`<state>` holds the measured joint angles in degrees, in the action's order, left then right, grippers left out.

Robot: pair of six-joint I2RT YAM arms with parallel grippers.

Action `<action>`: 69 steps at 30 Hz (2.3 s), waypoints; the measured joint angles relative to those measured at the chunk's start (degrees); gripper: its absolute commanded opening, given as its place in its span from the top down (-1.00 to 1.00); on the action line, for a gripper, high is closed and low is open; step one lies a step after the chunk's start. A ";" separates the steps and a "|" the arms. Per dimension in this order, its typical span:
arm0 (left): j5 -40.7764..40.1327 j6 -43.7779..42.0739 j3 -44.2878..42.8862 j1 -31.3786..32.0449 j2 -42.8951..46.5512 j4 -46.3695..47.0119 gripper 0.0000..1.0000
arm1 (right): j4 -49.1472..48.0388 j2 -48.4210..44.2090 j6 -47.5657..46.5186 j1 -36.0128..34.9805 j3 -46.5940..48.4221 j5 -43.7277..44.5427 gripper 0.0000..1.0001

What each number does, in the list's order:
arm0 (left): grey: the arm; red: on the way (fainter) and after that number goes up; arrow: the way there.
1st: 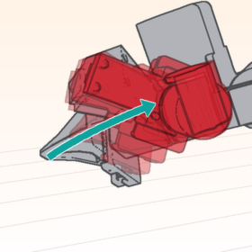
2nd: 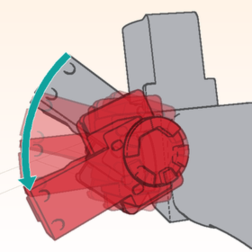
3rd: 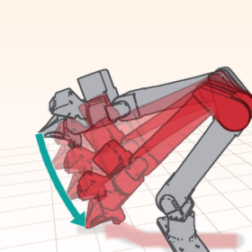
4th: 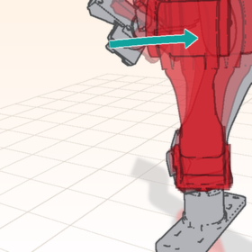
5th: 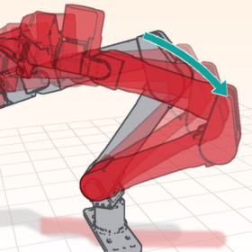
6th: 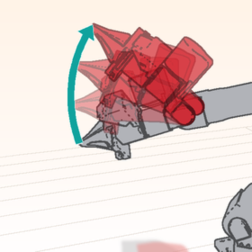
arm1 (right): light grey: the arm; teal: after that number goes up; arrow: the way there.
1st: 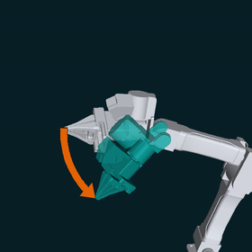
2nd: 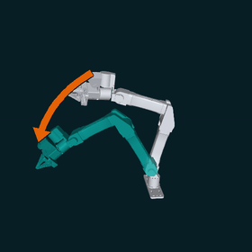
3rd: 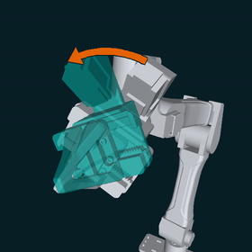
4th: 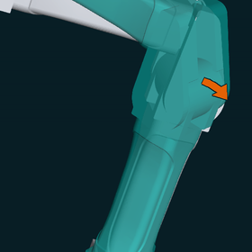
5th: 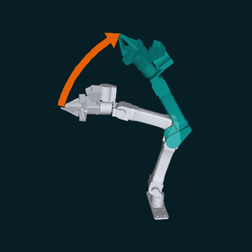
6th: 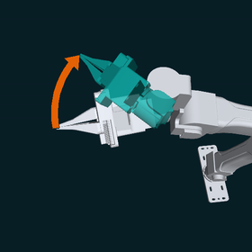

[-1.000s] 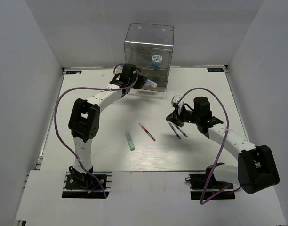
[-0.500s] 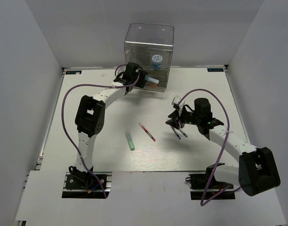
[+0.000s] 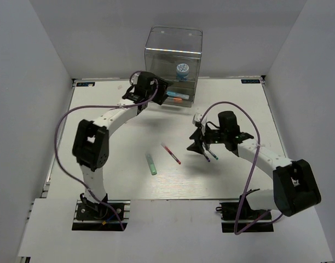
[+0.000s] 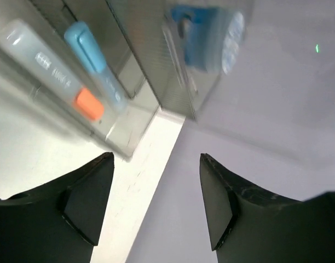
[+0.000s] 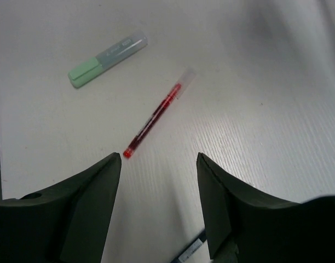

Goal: Sort the stationery into containers
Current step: Pick up the stationery from the center of the board, then place the stationery in the drawer.

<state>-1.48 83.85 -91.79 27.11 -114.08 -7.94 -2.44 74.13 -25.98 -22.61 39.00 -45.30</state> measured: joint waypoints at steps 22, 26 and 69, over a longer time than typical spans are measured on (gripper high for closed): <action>-23.32 -27.02 51.47 -0.68 79.91 -27.54 -0.99 | 11.78 31.98 18.69 -30.38 30.58 22.29 -0.35; -25.29 -26.32 51.76 -0.68 86.27 -31.47 -0.99 | 12.13 36.92 24.13 -33.66 36.26 29.79 -0.35; -18.21 -23.80 62.12 -0.68 76.98 -23.28 -0.99 | -5.38 26.49 -10.12 -18.38 37.53 44.81 1.00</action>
<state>-19.68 60.05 -29.67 26.44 -37.10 -31.22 -7.81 100.62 -36.10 -40.99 76.53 -0.49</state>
